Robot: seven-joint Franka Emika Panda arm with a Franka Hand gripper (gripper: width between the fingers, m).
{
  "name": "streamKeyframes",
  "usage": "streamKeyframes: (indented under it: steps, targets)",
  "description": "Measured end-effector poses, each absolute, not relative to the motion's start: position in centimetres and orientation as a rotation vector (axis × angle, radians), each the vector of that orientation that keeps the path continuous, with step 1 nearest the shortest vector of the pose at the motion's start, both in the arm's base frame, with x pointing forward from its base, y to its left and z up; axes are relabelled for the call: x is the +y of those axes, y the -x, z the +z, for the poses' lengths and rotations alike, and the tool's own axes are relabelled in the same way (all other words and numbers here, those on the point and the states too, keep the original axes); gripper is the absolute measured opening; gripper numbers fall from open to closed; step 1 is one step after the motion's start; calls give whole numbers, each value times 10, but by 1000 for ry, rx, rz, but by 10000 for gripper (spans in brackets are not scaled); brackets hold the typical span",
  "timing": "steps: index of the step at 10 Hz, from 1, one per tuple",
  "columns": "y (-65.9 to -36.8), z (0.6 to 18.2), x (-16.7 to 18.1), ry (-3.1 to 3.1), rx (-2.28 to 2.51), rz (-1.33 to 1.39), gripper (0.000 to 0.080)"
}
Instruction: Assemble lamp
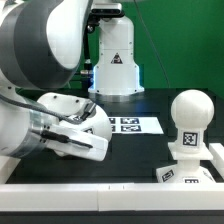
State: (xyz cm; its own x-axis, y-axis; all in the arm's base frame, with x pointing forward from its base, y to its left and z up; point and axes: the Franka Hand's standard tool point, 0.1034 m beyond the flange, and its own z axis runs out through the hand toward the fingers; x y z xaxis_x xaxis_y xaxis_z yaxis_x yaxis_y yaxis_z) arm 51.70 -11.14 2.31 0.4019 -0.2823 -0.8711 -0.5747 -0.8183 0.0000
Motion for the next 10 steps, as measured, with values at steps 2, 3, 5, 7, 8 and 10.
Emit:
streamKeyframes:
  steps: [2, 3, 5, 7, 8, 10]
  targets:
    - [-516, 23, -112, 2361, 748, 1382, 446]
    - [-516, 23, -112, 2361, 748, 1381, 446]
    - [-516, 22, -112, 2361, 749, 1381, 130]
    - [-518, 25, -112, 2369, 741, 1384, 46]
    - [-525, 37, -109, 2396, 720, 1372, 46]
    - [-540, 69, -106, 2430, 703, 1312, 46]
